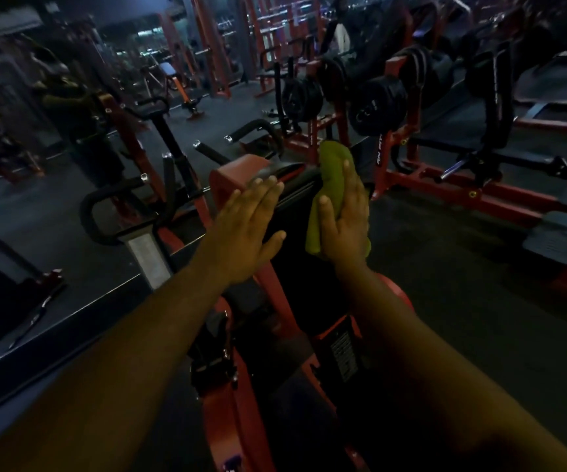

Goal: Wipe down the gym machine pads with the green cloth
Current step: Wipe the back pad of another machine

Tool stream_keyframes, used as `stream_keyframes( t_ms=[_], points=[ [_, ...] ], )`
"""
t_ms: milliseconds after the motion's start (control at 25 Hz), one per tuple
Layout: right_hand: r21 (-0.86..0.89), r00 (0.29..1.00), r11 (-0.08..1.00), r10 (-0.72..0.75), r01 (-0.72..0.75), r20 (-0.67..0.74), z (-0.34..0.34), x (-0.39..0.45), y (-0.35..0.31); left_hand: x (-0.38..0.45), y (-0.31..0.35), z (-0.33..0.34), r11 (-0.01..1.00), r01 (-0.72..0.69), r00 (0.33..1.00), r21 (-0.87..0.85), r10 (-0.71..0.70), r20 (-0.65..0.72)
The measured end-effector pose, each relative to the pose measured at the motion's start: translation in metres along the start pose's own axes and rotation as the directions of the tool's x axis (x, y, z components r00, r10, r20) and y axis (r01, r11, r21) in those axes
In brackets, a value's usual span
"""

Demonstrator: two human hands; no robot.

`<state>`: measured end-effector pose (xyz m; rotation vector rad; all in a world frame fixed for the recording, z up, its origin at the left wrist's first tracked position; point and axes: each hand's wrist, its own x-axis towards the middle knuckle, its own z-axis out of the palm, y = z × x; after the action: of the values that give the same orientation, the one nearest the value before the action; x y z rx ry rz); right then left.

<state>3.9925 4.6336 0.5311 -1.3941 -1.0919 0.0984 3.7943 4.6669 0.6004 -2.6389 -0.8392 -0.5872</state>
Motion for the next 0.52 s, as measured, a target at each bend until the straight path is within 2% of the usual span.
stream_keyframes(
  t_ms=[120,280,400,520],
  points=[
    [0.004,0.991,0.993,0.116,-0.116,-0.06,0.003,-0.056,0.041,0.003,-0.004,0.009,0.99,-0.052,0.998,-0.135,0.047,-0.04],
    [-0.005,0.944,0.949,0.314,-0.316,-0.102,0.029,-0.134,0.066,0.007,-0.012,0.011,0.974,-0.117,0.993,-0.195,0.11,-0.049],
    [0.007,0.88,0.887,0.458,-0.461,-0.125,0.047,-0.147,0.031,0.008,-0.021,0.001,0.949,-0.135,0.987,-0.284,0.153,0.041],
    [0.025,0.879,0.889,0.456,-0.457,-0.141,0.048,-0.114,-0.011,0.016,-0.041,-0.018,0.899,-0.13,0.952,-0.418,0.232,0.202]
  ],
)
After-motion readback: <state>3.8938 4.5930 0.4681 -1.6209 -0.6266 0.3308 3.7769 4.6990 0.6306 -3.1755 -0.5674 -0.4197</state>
